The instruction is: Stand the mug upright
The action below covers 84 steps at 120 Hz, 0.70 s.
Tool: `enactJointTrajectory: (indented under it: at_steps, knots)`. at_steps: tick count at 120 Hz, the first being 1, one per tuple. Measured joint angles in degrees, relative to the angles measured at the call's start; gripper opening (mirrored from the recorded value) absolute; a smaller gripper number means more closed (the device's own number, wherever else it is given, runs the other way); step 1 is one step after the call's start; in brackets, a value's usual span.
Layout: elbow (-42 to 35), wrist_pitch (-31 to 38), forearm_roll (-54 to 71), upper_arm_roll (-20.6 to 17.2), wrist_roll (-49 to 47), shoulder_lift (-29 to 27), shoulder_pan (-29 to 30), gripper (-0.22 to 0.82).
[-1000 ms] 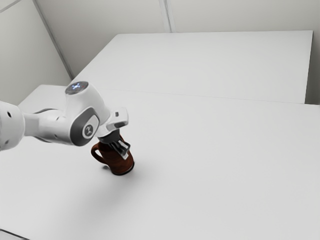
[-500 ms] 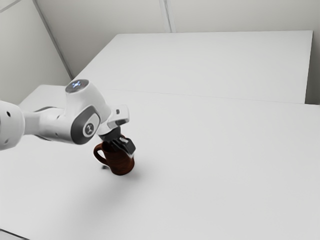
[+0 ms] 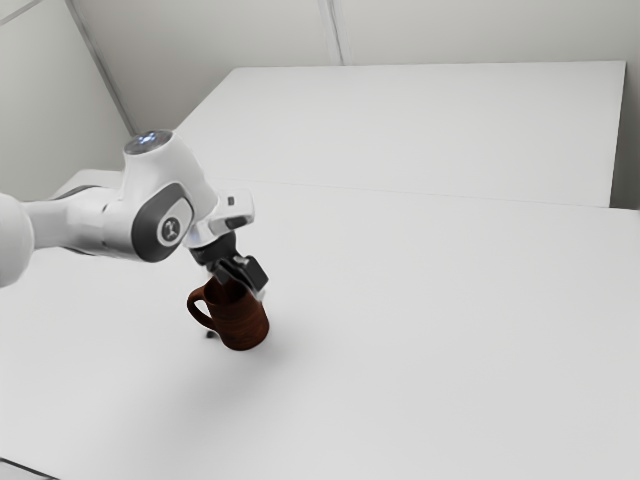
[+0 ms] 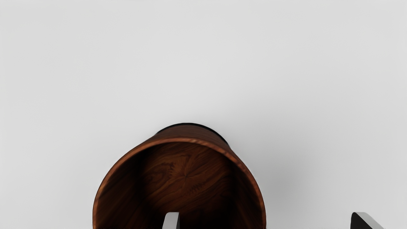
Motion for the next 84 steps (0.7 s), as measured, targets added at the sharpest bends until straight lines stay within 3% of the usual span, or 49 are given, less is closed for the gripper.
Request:
enactJointTrajectory:
  at_steps: [28, 84]
  knots:
    - [9.0, -11.5, 0.0, -0.1, -0.9, 0.4, 0.0, 0.60]
    - [35.3, -38.6, 3.5, -0.7, -9.3, 5.7, -0.2, 0.60]
